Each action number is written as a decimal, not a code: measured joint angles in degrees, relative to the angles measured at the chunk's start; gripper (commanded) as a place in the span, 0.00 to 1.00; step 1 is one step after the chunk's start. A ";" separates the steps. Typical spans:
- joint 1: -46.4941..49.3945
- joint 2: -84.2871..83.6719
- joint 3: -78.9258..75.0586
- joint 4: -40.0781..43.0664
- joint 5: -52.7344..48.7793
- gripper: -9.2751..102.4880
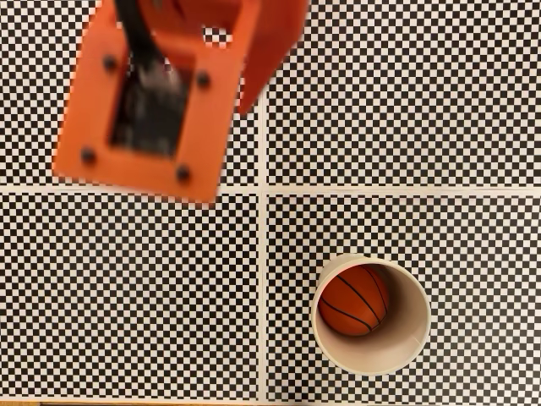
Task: Grasp basketball and place into cup.
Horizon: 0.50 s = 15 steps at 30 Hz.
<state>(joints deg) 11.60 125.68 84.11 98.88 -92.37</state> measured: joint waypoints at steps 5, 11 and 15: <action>4.66 10.11 10.02 -3.43 -4.04 0.08; 8.26 23.47 24.70 -14.15 -6.94 0.08; 8.35 27.77 31.99 -23.03 -7.12 0.08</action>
<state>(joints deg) 19.95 153.46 116.10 75.85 -99.49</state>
